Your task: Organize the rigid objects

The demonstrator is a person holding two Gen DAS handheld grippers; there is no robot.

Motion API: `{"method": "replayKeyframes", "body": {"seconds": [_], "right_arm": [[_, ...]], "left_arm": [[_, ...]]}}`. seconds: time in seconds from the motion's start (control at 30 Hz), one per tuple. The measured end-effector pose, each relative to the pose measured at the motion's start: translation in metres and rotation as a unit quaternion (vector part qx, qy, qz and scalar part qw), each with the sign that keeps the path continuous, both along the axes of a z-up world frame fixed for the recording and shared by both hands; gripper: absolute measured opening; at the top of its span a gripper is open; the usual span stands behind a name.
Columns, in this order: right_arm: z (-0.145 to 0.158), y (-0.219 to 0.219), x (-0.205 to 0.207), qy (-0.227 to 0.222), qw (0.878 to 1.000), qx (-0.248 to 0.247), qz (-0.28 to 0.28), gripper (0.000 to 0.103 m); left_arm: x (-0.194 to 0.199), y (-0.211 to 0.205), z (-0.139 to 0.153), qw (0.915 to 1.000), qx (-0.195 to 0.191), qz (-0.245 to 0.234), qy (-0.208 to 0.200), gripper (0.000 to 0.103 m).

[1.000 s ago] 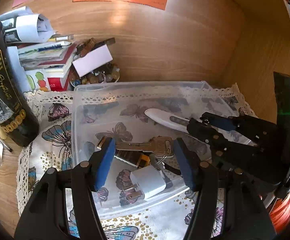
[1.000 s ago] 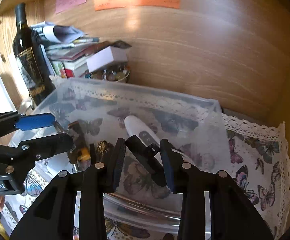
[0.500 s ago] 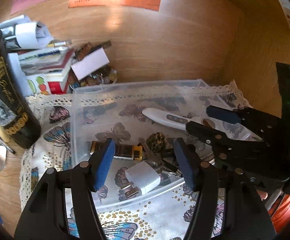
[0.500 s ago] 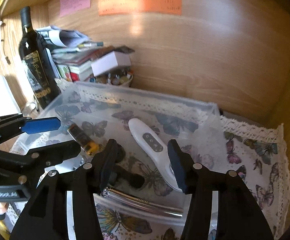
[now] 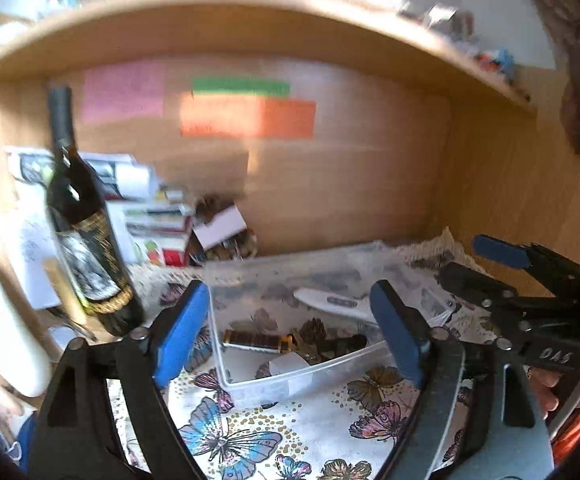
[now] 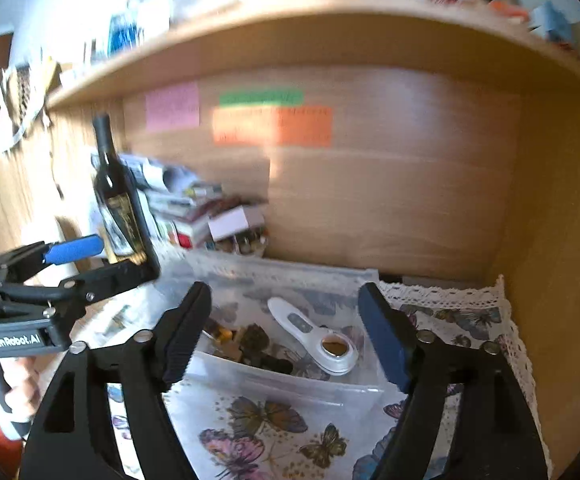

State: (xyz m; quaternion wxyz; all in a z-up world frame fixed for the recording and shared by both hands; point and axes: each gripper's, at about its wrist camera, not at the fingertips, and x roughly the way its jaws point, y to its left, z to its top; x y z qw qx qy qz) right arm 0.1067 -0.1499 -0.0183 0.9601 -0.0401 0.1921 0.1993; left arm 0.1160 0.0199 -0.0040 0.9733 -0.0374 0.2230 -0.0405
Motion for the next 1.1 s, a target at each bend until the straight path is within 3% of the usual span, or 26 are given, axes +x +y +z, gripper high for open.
{"method": "replayKeyframes", "body": {"seconds": [0.1, 0.43, 1.1], "right_arm": [[0.007, -0.007, -0.02, -0.019, 1.0, 0.018, -0.006, 0.082], [0.013, -0.017, -0.072, -0.068, 0.997, 0.039, -0.028, 0.099], [0.012, -0.024, -0.091, -0.082, 0.995, 0.053, -0.032, 0.103]], "left_arm": [[-0.023, -0.002, 0.007, 0.9996, 0.002, 0.006, -0.027, 0.096], [-0.076, -0.015, 0.019, 0.9969, 0.013, 0.017, -0.076, 0.102], [-0.09, -0.022, 0.023, 0.9964, 0.006, 0.013, -0.084, 0.103]]}}
